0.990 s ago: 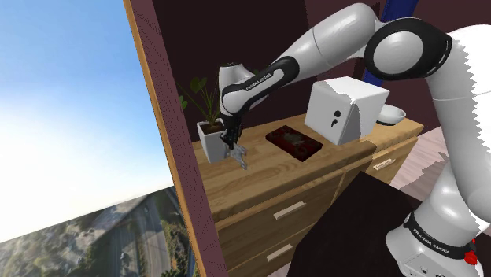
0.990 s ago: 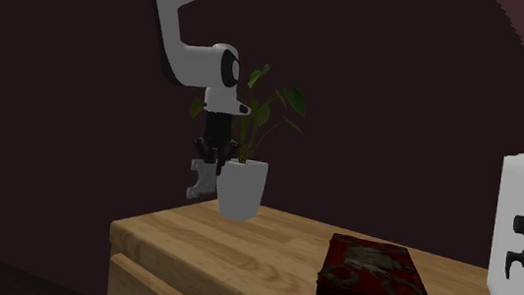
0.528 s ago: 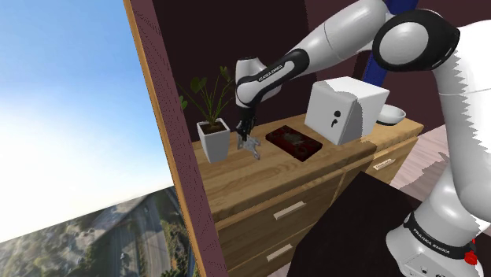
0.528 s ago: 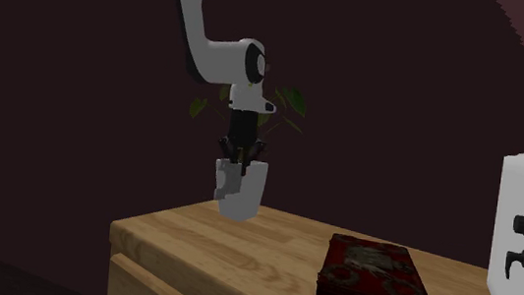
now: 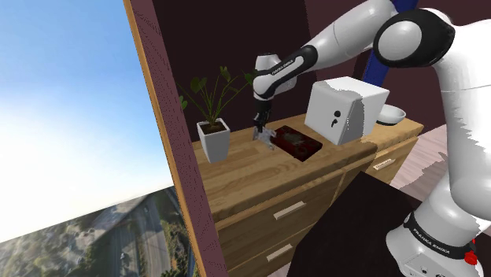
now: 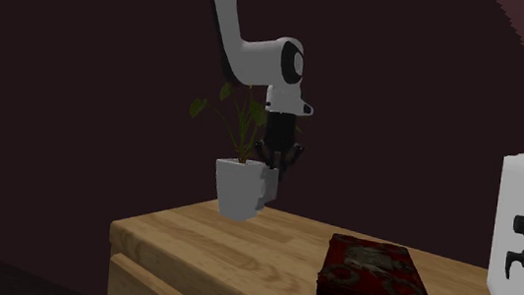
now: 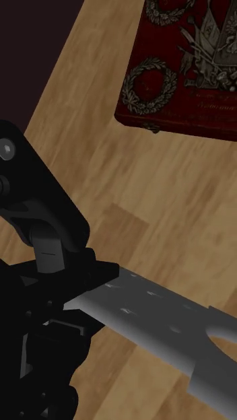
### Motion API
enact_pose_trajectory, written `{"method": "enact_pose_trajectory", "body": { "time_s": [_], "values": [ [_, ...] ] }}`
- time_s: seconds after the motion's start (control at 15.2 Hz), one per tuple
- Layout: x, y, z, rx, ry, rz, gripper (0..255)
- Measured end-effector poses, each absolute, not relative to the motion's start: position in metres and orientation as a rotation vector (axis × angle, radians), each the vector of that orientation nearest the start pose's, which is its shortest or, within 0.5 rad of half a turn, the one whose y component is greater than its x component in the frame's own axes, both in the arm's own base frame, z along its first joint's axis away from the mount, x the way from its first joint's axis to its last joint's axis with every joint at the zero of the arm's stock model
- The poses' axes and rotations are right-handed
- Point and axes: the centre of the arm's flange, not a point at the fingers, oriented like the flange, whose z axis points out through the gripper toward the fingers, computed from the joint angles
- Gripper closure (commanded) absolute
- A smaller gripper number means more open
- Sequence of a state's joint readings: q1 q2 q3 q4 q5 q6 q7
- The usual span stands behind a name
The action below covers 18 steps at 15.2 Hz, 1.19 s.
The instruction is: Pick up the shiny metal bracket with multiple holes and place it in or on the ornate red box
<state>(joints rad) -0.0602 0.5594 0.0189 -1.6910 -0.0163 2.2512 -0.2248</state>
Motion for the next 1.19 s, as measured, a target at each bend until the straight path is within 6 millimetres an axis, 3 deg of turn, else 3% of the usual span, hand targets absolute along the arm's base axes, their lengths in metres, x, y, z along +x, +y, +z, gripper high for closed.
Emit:
{"method": "enact_pose_trajectory", "body": {
  "time_s": [1.19],
  "values": [
    [0.672, -0.271, 0.282, -3.130, -0.300, 0.000, 255]
  ]
}}
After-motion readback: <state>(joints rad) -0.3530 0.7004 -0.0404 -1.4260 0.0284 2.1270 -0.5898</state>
